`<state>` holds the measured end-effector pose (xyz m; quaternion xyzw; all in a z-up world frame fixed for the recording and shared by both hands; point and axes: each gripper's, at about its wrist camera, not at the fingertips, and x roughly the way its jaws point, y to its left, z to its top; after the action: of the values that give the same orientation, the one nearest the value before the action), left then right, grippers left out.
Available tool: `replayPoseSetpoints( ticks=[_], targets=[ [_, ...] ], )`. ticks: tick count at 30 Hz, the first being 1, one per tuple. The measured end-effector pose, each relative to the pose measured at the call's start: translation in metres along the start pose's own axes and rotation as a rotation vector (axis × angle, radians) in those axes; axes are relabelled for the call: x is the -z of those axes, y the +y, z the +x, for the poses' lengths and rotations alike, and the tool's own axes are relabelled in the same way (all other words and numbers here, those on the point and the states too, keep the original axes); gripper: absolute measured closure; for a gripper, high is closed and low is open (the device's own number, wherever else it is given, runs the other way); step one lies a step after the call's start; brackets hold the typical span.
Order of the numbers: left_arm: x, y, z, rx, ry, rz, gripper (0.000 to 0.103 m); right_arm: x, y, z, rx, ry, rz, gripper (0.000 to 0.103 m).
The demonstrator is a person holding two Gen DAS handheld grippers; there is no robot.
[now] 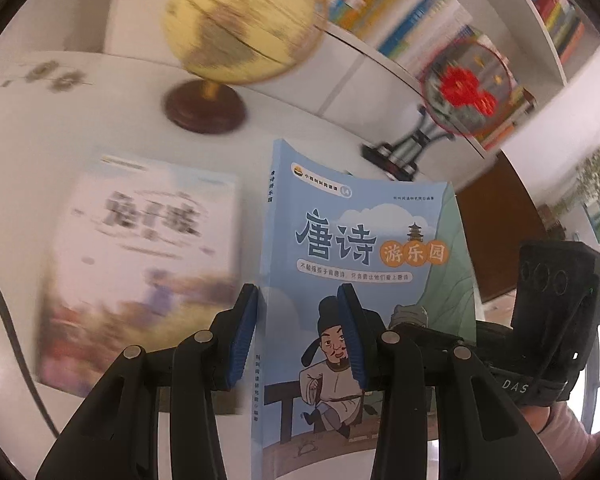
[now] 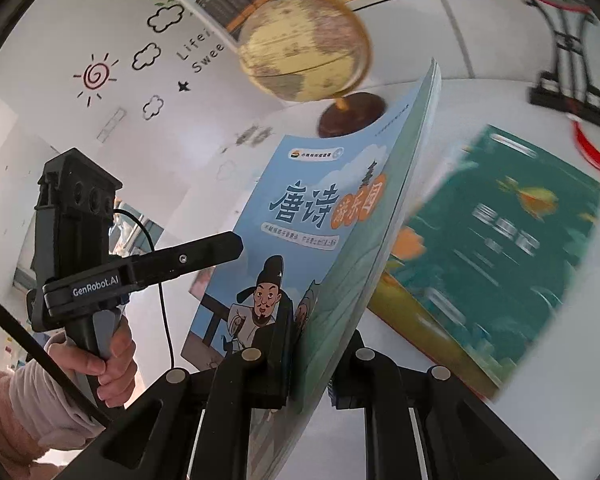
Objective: Organize books
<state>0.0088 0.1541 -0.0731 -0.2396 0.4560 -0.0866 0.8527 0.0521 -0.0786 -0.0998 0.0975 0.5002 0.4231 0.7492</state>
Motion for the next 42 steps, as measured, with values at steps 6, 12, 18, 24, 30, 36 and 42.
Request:
replayPoseSetpoints(
  ticks=[6,12,18,24,30,36,42],
  targets=[
    [-0.020,0.063,-0.021,-0.039,-0.028,-0.073,0.067,-0.031,0.034,0.056,-0.033,0.061,-0.014,0.090],
    [-0.033,0.117,-0.018,-0.056,0.002,-0.120,0.067,-0.050,0.054,0.119,-0.039,0.135,0.017,0.089],
    [-0.040,0.139,-0.001,-0.046,0.049,-0.134,0.067,-0.054,0.055,0.158,0.003,0.185,0.063,0.089],
    [-0.037,0.145,0.005,-0.044,0.063,-0.134,0.066,-0.056,0.051,0.167,0.046,0.192,0.103,0.087],
    [-0.035,0.155,-0.001,-0.045,0.046,-0.189,0.062,-0.057,0.051,0.166,0.063,0.205,0.147,0.073],
    [-0.034,0.154,-0.013,-0.101,0.036,-0.193,0.057,-0.059,0.061,0.162,0.159,0.260,0.102,0.057],
    [-0.024,0.150,-0.027,-0.132,0.018,-0.220,0.057,-0.048,0.036,0.128,0.204,0.245,0.154,0.057]
  ],
)
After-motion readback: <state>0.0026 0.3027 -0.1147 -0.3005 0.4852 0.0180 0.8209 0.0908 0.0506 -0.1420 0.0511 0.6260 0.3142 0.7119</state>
